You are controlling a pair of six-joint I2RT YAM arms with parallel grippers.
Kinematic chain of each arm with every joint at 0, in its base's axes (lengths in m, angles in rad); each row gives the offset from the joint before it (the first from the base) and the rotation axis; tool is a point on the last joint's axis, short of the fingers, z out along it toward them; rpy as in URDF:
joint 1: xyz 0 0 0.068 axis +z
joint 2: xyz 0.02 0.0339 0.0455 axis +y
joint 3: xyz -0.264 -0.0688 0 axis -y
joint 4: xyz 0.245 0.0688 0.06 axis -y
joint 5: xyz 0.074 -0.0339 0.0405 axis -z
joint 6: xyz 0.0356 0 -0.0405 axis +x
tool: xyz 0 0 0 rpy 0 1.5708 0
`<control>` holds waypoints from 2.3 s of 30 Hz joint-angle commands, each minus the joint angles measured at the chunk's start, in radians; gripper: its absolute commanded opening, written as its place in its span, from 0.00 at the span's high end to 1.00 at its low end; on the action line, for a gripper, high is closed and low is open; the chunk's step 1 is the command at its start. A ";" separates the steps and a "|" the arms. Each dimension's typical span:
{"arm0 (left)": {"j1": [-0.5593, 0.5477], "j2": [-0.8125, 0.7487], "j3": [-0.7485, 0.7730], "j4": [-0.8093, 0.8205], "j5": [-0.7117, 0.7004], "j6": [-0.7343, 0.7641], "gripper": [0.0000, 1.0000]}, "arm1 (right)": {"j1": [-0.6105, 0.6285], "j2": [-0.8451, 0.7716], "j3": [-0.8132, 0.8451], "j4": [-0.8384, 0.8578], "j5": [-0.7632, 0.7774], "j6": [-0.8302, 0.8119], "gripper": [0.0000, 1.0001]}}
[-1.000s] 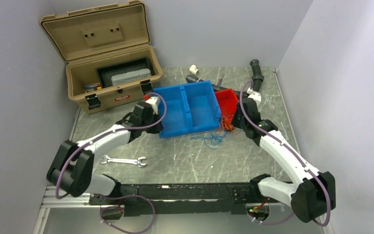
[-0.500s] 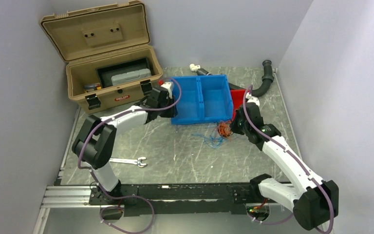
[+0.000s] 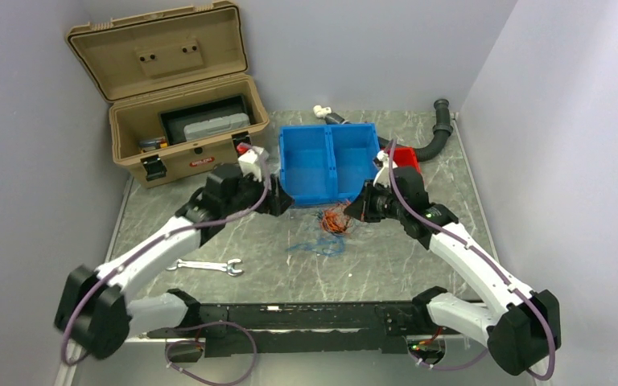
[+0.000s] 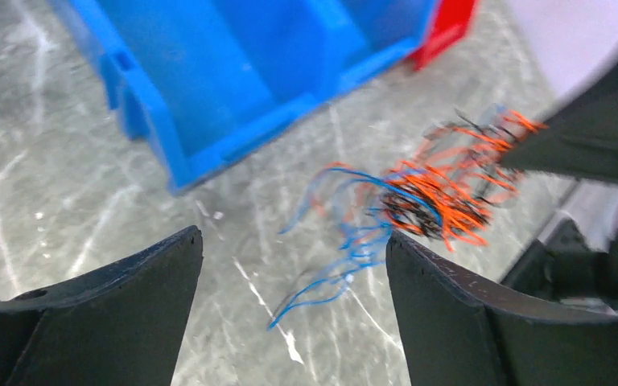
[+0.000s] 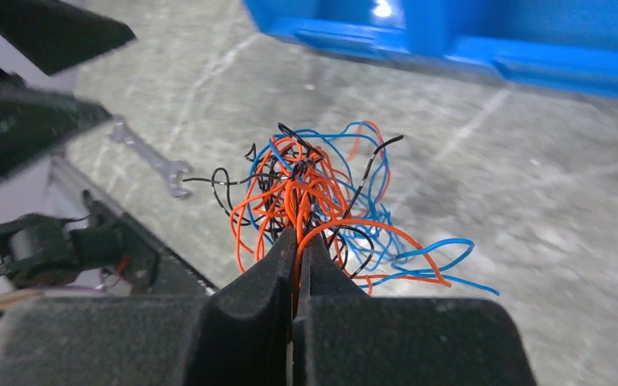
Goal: Untangle the cables
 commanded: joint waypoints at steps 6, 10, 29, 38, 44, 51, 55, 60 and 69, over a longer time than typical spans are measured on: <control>-0.007 -0.283 -0.316 0.399 0.378 -0.069 0.10 | 0.097 0.013 0.015 0.350 -0.134 0.078 1.00; -0.020 -0.227 -0.323 0.462 0.407 -0.089 0.11 | 0.160 0.044 0.022 0.388 -0.084 0.083 1.00; 0.121 -0.131 -0.271 0.191 0.266 -0.052 1.00 | 0.202 -0.036 0.016 -0.079 0.753 0.178 1.00; 0.184 -0.253 -0.295 -0.094 -0.086 -0.085 1.00 | 0.086 -0.100 -0.003 -0.331 1.081 0.424 1.00; 0.186 -0.343 -0.309 -0.165 -0.240 -0.112 1.00 | 0.078 -0.131 -0.009 -0.409 1.172 0.523 1.00; 0.135 -0.330 -0.368 0.214 0.295 0.015 1.00 | 0.080 -0.203 -0.100 0.007 0.568 -0.032 0.86; 0.004 -0.294 -0.290 0.136 0.269 0.128 1.00 | 0.086 -0.252 -0.172 0.170 0.339 -0.078 0.40; -0.042 -0.274 -0.283 0.176 0.360 0.145 0.97 | 0.140 -0.205 -0.175 0.292 0.096 -0.162 0.25; -0.068 -0.277 -0.269 0.204 0.414 0.147 0.95 | 0.301 -0.082 -0.148 0.423 -0.115 -0.304 0.29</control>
